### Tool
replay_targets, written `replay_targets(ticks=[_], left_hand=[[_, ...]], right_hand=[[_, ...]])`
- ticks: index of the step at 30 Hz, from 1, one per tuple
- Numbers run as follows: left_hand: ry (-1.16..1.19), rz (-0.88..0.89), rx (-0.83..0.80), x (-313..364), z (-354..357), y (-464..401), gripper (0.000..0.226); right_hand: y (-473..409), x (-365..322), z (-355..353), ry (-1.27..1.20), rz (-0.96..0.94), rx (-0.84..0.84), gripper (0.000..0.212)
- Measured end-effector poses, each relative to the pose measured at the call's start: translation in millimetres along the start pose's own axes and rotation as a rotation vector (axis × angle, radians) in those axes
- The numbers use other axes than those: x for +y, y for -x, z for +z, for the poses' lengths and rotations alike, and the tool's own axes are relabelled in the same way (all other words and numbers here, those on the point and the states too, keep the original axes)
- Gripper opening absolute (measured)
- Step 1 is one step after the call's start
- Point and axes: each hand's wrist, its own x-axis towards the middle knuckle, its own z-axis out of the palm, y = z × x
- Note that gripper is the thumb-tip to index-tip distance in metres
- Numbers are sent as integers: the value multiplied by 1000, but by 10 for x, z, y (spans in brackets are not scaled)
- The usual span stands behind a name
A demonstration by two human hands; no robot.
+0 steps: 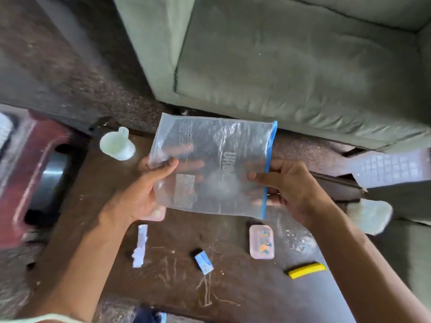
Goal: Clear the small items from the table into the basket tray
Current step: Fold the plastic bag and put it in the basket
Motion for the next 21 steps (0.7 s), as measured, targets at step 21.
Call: replay_targets(ticks=[21], left_hand=[[-194,475,995,1175,-2686,1141,33]], right_hand=[[-863,-452,3389,-159,-65,-282,18]])
